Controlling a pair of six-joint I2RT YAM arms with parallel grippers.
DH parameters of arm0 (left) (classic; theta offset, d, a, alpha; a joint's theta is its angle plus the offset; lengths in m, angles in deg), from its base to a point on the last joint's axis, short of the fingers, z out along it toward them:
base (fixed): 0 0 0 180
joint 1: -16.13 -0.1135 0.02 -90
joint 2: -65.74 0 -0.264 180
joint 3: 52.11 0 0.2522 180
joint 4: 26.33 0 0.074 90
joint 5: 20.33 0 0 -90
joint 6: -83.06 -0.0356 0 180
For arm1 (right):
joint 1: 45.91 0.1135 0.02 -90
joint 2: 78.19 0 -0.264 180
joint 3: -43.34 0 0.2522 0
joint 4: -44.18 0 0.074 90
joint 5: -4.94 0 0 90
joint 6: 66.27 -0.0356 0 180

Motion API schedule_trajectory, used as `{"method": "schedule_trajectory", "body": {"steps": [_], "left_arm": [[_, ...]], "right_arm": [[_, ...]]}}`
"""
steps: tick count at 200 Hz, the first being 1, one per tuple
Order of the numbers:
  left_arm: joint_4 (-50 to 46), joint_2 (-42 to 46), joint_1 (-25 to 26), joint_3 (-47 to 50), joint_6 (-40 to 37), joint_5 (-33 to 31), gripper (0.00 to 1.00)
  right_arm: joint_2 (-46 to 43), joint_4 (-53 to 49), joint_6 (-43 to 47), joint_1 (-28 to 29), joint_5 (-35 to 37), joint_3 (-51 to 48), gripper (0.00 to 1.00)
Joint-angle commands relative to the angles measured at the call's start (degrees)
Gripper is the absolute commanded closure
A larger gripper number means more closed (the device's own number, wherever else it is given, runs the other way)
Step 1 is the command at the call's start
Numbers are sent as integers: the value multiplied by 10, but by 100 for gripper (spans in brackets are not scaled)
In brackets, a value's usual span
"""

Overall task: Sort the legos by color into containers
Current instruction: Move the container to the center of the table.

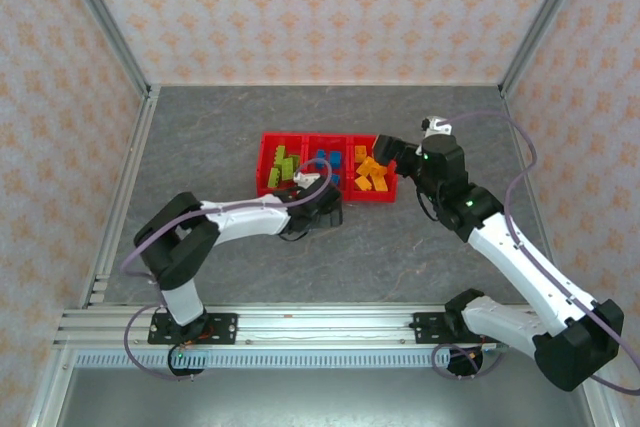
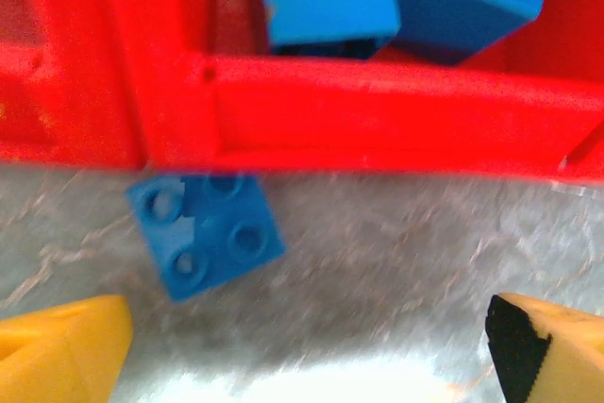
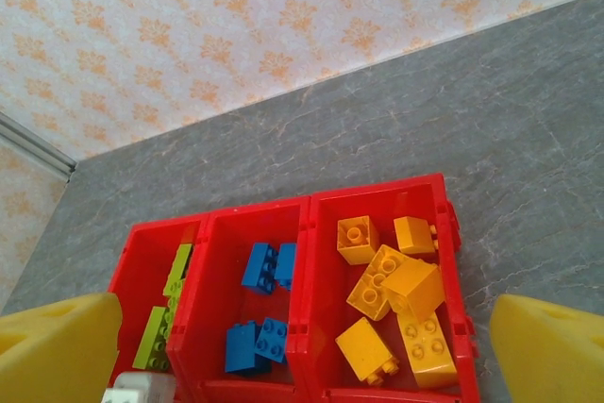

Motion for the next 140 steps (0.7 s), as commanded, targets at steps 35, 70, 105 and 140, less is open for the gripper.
{"method": "schedule_trajectory", "body": {"steps": [35, 70, 105, 140], "left_arm": [[-36, -70, -27, -71, -5, -21, 0], [-54, -102, -46, -134, -27, -27, 0], [-80, -121, -59, -194, -48, -38, 0], [-85, -124, -63, -198, -49, -35, 0]], "right_arm": [[-52, -16, 27, 2, 58, -6, 0], [-57, -17, 32, 2, 66, -10, 0], [-62, -21, 35, 2, 74, -13, 0], [-67, -23, 38, 2, 82, -15, 1]]}}
